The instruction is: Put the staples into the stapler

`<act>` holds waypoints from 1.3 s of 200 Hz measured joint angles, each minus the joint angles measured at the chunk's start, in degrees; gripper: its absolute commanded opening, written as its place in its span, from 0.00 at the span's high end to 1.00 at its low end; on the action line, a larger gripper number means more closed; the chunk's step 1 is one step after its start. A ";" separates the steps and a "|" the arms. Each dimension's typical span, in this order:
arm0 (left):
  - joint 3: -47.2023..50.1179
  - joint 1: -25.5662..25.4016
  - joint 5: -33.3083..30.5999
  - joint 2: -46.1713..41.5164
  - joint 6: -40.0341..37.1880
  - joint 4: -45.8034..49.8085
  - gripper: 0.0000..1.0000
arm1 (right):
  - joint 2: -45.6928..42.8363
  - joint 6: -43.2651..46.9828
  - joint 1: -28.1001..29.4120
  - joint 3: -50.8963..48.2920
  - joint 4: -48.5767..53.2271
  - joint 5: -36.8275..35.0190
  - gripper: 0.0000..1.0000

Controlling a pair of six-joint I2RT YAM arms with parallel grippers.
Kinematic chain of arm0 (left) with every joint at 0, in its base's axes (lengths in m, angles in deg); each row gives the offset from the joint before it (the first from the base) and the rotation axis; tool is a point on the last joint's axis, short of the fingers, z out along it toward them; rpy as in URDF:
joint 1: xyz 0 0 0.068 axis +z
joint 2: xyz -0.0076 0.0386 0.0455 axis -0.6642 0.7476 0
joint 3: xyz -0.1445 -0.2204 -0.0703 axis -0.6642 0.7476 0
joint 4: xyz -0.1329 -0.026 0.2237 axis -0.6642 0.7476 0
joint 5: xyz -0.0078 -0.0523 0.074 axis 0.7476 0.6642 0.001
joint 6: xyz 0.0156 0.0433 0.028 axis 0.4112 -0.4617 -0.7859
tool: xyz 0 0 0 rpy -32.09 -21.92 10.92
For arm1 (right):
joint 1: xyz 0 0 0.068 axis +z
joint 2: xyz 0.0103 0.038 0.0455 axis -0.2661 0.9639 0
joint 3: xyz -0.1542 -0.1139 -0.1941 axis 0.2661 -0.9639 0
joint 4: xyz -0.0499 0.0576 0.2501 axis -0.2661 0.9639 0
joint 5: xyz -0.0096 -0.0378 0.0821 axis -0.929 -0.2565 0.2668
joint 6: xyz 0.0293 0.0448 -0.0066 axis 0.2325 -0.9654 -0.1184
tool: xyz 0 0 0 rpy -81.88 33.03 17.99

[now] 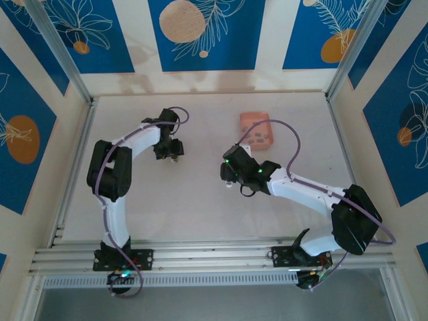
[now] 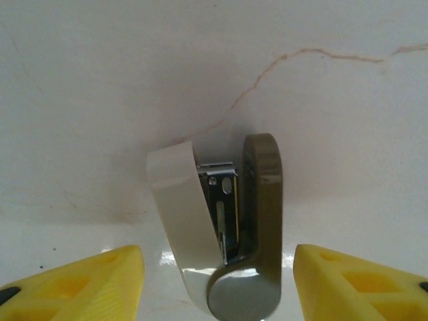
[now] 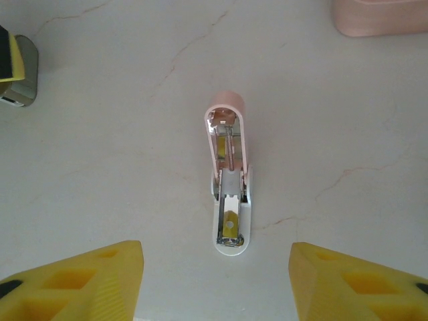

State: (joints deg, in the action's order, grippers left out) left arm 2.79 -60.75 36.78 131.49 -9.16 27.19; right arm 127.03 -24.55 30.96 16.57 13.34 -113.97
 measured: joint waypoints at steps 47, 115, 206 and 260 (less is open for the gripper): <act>-3.52 0.76 -0.44 3.67 -0.20 1.51 0.43 | -0.15 0.22 -0.02 -0.04 -0.79 1.29 0.41; -8.09 1.49 -0.72 7.17 -1.53 2.51 0.55 | -0.50 0.87 -0.94 -0.17 -1.86 2.97 0.41; -3.04 1.62 2.58 -1.03 -0.83 0.98 0.72 | -3.06 1.73 -2.62 -4.13 -7.72 7.63 0.41; 16.39 -1.44 10.60 -28.65 12.74 -11.58 0.73 | -4.26 4.90 -2.21 -8.24 -20.28 15.28 0.41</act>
State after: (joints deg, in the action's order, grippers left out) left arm 19.18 -62.20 47.38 102.84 3.59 15.61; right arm 122.77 -19.65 28.75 8.33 -6.94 -98.69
